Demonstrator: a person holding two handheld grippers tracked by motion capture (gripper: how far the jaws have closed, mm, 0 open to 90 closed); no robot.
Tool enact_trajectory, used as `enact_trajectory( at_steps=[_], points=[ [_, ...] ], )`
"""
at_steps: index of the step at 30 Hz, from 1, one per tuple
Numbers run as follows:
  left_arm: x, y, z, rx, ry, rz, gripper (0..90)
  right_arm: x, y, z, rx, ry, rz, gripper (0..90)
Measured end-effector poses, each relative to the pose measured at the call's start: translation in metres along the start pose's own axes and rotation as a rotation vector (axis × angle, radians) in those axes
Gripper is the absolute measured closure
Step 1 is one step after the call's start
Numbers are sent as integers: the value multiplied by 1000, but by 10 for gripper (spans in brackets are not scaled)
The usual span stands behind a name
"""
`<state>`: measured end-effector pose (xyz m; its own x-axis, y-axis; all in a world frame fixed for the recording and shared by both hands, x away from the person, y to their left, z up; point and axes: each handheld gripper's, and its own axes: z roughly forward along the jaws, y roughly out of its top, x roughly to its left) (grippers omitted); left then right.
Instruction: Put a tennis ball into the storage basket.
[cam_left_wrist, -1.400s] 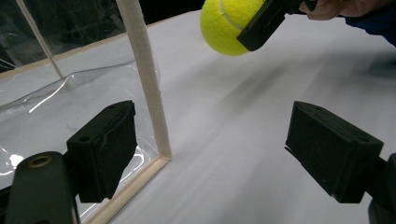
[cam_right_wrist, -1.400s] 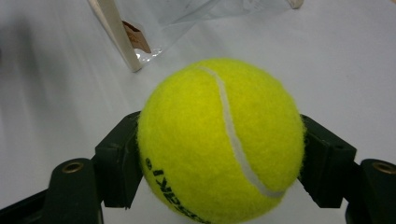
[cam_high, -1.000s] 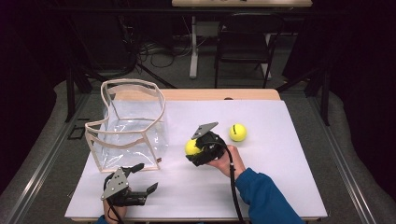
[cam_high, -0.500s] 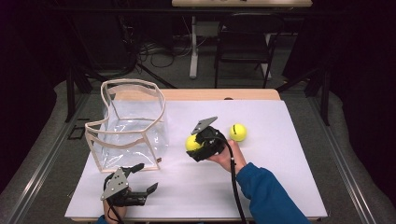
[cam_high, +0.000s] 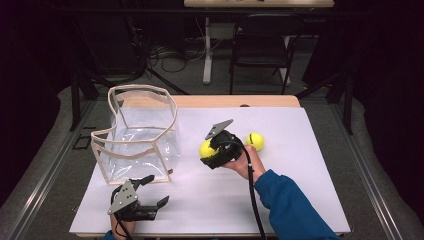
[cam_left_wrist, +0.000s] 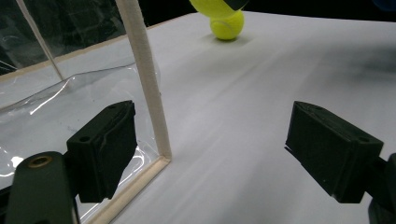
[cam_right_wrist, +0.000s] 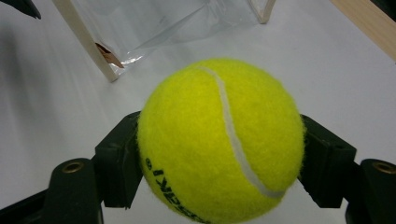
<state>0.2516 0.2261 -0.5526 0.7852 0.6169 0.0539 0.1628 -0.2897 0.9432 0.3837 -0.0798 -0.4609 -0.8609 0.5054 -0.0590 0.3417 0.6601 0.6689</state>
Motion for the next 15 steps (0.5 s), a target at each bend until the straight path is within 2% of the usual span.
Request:
enact_trajectory(
  at_steps=[15],
  points=[
    [0,0,0,1,-4,0,158,-8,16,-14,5,-21,-21,261]
  ],
)
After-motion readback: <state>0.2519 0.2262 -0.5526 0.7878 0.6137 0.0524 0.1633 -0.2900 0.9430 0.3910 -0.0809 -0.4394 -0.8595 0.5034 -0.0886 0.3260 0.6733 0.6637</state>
